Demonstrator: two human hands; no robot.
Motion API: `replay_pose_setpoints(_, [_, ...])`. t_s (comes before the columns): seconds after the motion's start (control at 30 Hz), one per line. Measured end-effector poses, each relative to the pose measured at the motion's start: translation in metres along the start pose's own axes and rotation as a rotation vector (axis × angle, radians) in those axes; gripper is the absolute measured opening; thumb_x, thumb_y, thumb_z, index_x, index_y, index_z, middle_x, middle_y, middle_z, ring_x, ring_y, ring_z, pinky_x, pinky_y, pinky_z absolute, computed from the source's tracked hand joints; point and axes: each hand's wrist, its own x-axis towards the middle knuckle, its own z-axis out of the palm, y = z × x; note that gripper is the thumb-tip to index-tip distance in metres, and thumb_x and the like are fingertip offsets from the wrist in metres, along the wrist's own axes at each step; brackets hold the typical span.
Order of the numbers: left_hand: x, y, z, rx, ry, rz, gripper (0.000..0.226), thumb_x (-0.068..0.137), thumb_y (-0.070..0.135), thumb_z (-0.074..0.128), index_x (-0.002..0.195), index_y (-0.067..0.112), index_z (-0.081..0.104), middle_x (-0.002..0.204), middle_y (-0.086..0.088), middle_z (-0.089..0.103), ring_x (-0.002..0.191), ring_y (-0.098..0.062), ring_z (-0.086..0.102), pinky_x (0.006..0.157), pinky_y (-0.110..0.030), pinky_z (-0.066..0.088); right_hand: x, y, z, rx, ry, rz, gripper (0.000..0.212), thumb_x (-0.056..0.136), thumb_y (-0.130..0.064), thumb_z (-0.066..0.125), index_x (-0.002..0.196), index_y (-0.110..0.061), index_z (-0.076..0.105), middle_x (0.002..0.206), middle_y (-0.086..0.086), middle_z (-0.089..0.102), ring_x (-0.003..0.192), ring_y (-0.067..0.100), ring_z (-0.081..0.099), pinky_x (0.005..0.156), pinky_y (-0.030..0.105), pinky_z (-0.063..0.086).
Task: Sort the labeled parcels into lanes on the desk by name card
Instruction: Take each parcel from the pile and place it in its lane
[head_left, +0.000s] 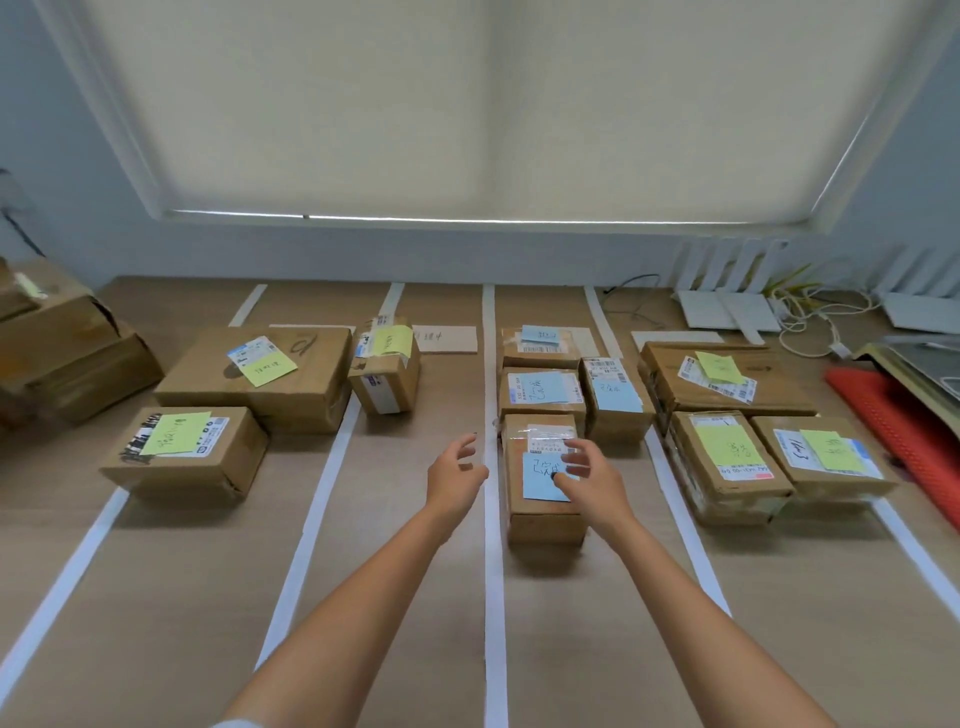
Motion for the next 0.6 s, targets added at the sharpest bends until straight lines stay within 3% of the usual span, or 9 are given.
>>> replay_pose_setpoints(0.07, [-0.011,0.004,-0.013,0.02,-0.004,0.049,0.053,0.088,0.002,0.056,0.135,0.024,0.046,0.132,-0.003,0.051,0.116,-0.018,0.051,0.083,-0.024,0.045,-0.015,-0.014,0.012,0.003,-0.016,-0.028,0.046,0.085,-0.008,0.066,0.125,-0.022,0.049,0.12,0.002,0.056,0.105,0.012,0.054,0.064,0.009,0.047])
replay_pose_setpoints(0.23, [-0.027,0.011,-0.071,0.05,-0.066,0.157,0.056,0.084,0.0,0.057,0.134,0.023,0.047,0.124,-0.004,0.056,0.114,-0.018,0.053,0.08,-0.021,0.046,-0.045,-0.054,0.052,-0.005,-0.065,-0.087,0.044,0.083,-0.006,0.065,0.124,-0.015,0.052,0.116,0.004,0.057,0.109,0.02,0.055,0.088,0.028,0.049])
replay_pose_setpoints(0.37, [-0.019,0.007,-0.131,0.05,-0.091,0.203,0.056,0.085,0.001,0.058,0.135,0.022,0.045,0.125,-0.002,0.055,0.115,-0.016,0.051,0.082,-0.02,0.044,-0.055,-0.097,0.101,-0.05,-0.081,-0.149,0.05,0.084,-0.011,0.066,0.13,-0.018,0.048,0.121,0.004,0.055,0.11,0.019,0.054,0.088,0.03,0.05])
replay_pose_setpoints(0.5, [-0.005,-0.01,-0.2,0.02,-0.128,0.255,0.054,0.084,0.003,0.06,0.133,0.023,0.046,0.123,-0.001,0.055,0.11,-0.012,0.052,0.074,-0.011,0.042,-0.062,-0.13,0.167,-0.069,-0.059,-0.182,0.054,0.083,-0.012,0.067,0.132,-0.02,0.046,0.119,0.002,0.055,0.105,0.015,0.053,0.072,0.017,0.045])
replay_pose_setpoints(0.6, [0.007,-0.036,-0.269,0.033,-0.178,0.258,0.056,0.084,0.005,0.062,0.134,0.023,0.044,0.126,-0.001,0.054,0.11,-0.012,0.051,0.081,-0.018,0.045,-0.073,-0.159,0.227,-0.093,-0.027,-0.202,0.057,0.08,-0.012,0.069,0.131,-0.021,0.045,0.115,0.0,0.056,0.102,0.015,0.054,0.07,0.016,0.044])
